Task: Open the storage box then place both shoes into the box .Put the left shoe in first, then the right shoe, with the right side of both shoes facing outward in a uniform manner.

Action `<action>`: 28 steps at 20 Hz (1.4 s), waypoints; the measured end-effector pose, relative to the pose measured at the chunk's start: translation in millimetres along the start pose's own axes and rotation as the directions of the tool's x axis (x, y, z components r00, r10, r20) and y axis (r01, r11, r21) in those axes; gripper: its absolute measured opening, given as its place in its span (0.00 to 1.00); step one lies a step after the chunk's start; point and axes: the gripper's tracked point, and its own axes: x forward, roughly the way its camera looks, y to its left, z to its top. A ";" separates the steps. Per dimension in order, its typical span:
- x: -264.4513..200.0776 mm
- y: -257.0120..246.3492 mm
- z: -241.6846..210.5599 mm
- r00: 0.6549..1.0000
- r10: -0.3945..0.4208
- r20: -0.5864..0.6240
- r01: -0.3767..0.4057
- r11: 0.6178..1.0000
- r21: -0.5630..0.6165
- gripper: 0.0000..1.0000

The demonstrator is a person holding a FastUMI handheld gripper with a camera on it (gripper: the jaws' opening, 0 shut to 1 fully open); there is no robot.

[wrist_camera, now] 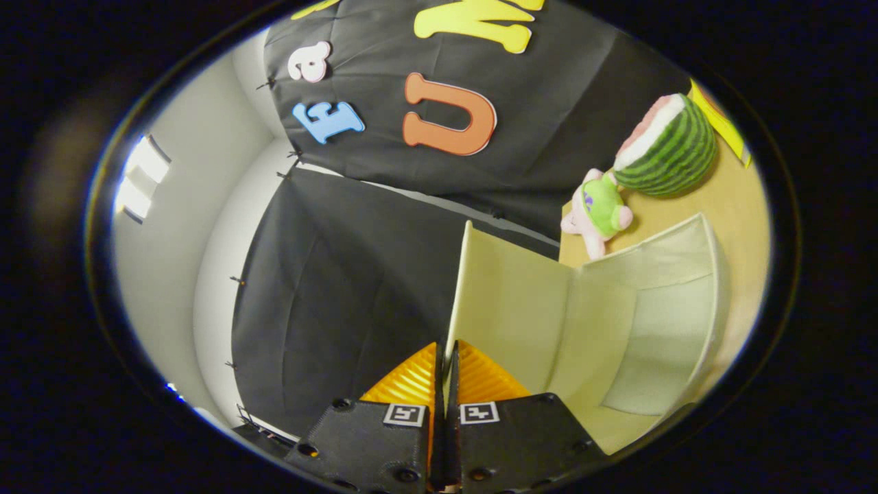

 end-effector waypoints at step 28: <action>-164.7 -161.3 -13.8 0.671 -0.739 0.059 0.686 0.589 -0.427 1.00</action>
